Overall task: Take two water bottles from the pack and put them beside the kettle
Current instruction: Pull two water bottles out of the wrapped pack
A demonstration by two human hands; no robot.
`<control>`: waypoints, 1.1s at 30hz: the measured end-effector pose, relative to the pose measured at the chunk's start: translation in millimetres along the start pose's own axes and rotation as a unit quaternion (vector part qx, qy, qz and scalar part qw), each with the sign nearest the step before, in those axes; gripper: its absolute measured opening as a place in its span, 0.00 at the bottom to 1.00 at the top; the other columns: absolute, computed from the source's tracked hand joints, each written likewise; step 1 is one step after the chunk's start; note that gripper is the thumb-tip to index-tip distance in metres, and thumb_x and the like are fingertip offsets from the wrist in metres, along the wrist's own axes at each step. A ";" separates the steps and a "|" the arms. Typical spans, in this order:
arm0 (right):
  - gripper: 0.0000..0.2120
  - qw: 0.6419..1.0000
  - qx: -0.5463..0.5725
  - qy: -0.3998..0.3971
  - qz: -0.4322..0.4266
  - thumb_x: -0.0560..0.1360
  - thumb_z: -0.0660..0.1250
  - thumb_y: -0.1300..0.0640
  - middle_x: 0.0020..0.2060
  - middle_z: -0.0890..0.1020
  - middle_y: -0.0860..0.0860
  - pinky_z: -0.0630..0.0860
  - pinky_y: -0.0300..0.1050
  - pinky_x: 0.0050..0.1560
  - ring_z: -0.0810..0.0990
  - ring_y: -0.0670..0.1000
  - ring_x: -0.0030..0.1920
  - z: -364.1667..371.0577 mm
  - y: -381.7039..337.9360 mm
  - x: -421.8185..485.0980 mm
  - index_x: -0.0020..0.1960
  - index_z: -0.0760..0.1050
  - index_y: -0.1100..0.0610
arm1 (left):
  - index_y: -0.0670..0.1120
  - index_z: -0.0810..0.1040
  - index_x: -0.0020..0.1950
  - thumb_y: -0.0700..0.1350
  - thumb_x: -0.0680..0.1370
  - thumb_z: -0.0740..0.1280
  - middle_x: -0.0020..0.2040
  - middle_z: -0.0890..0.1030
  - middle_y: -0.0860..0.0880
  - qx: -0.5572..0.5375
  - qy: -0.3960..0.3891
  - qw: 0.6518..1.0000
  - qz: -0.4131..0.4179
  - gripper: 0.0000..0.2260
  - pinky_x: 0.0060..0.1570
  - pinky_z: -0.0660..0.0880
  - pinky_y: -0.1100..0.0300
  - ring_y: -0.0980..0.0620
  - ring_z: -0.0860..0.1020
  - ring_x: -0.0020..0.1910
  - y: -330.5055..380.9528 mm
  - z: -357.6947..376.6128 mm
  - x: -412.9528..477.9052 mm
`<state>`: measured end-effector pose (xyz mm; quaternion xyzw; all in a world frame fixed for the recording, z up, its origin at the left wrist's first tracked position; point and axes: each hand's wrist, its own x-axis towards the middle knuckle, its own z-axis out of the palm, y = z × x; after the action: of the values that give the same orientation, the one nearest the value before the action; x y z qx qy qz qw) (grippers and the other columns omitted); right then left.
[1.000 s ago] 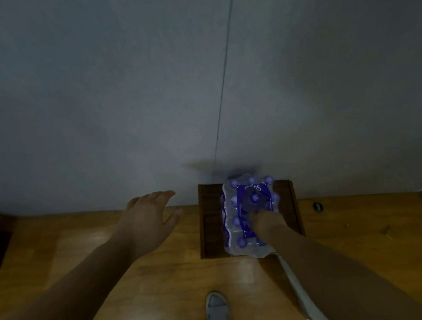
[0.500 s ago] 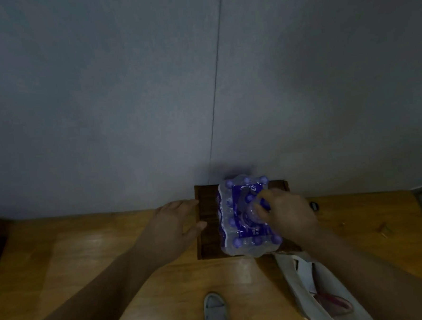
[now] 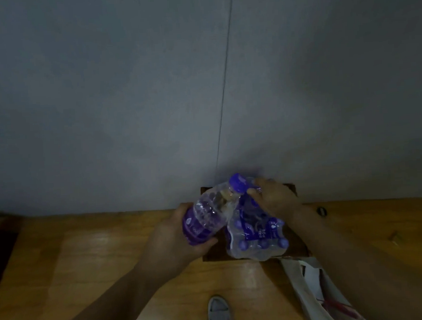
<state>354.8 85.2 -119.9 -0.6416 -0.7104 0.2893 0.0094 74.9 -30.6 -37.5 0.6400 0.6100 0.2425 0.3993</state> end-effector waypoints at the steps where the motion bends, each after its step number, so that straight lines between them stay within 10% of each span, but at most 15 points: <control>1: 0.25 0.996 -0.071 -0.048 0.025 0.83 0.57 0.43 0.61 0.81 0.60 0.75 0.50 0.57 0.80 0.58 0.59 22.2 12.3 11.6 0.74 0.68 0.56 | 0.70 0.70 0.58 0.64 0.60 0.77 0.49 0.82 0.65 -0.003 0.009 1.000 -0.005 0.29 0.42 0.75 0.76 0.69 0.80 0.51 -6.0 -3.0 -2.6; 9: 0.21 0.977 -0.164 -0.121 0.070 0.85 0.49 0.51 0.67 0.77 0.60 0.73 0.52 0.64 0.78 0.61 0.64 87.0 36.3 46.1 0.75 0.65 0.57 | 0.77 0.67 0.58 0.64 0.62 0.78 0.56 0.78 0.73 0.020 0.060 0.998 -0.012 0.30 0.43 0.76 0.77 0.69 0.80 0.50 -42.3 -22.9 -22.4; 18: 0.11 0.999 0.001 0.047 0.023 0.79 0.66 0.46 0.38 0.83 0.53 0.77 0.47 0.40 0.83 0.57 0.39 11.2 16.9 -13.2 0.50 0.77 0.54 | 0.73 0.69 0.60 0.60 0.64 0.80 0.55 0.81 0.69 -0.026 0.103 0.994 -0.023 0.30 0.42 0.76 0.76 0.67 0.81 0.52 -41.9 -43.7 -47.2; 21: 0.06 0.989 0.074 0.129 -0.023 0.75 0.70 0.48 0.33 0.81 0.46 0.73 0.42 0.35 0.80 0.42 0.34 -32.6 -16.0 -45.2 0.42 0.75 0.46 | 0.73 0.69 0.60 0.59 0.65 0.81 0.55 0.80 0.69 -0.030 0.119 0.992 -0.022 0.30 0.41 0.76 0.77 0.67 0.81 0.52 -33.0 -56.5 -60.0; 33: 0.09 0.951 0.197 0.154 -0.182 0.66 0.68 0.39 0.39 0.84 0.40 0.74 0.30 0.38 0.82 0.40 0.39 -96.6 -257.6 -139.9 0.45 0.79 0.40 | 0.63 0.71 0.64 0.68 0.65 0.74 0.53 0.81 0.64 -0.046 0.239 0.970 -0.026 0.30 0.44 0.81 0.68 0.63 0.82 0.52 -15.3 -179.3 -188.3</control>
<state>183.3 -7.0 119.6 -0.5231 -0.7339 0.3148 0.2976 -103.1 -176.4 84.4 0.5282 0.6928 0.4055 0.2767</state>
